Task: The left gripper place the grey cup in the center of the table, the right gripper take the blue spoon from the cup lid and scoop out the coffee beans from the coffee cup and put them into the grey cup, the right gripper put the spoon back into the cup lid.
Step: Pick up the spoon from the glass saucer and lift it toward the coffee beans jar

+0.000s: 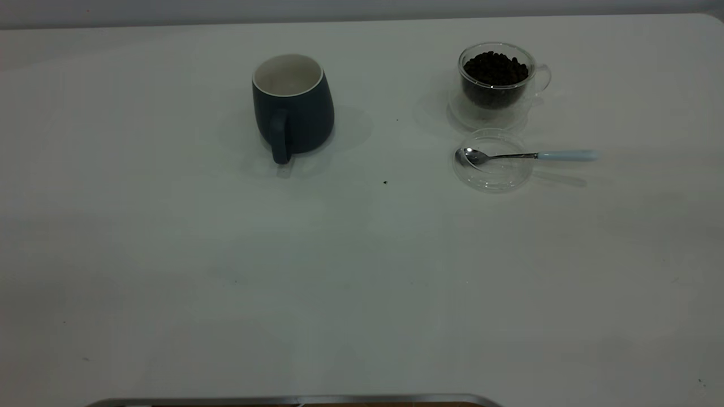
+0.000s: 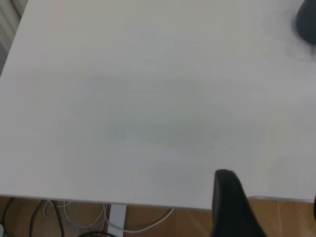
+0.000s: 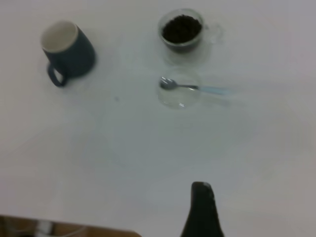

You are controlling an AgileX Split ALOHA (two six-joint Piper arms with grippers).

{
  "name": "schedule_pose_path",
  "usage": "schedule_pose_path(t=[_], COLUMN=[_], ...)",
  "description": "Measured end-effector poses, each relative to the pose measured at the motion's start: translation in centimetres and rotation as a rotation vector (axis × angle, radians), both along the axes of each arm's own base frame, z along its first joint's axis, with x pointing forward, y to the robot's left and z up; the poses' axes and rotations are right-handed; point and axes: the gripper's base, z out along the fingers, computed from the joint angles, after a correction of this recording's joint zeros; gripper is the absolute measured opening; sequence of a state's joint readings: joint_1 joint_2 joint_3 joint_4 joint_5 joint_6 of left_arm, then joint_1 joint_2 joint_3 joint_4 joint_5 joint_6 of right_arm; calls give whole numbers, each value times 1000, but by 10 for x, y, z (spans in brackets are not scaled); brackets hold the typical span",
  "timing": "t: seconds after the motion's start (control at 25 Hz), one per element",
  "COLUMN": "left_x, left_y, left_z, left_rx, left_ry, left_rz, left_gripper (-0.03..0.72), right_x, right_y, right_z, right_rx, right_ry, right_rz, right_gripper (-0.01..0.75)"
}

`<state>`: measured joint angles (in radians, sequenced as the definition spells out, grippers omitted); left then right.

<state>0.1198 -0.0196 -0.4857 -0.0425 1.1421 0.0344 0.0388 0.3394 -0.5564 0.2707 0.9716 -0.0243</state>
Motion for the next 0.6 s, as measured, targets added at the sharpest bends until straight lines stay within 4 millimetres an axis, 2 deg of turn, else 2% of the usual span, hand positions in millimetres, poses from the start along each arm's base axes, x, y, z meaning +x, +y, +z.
schedule_pose_path(t=[0.12,0.28,0.44,0.6], left_x=[0,0,0,0], left_y=[0,0,0,0], left_z=[0,0,0,0], left_rx=[0,0,0,0], left_ry=[-1,-1,-1,-1], left_rz=[0,0,0,0], left_gripper=[466,466,466,466], right_x=[42,100,154,195], right_y=[6,14,24,30], right_z=[-1,-15,-37,-70], right_rx=[35,53,81,129], right_ry=[34,57,105,163], right_rz=[33,108,197,232], right_gripper=[629,628,619,612])
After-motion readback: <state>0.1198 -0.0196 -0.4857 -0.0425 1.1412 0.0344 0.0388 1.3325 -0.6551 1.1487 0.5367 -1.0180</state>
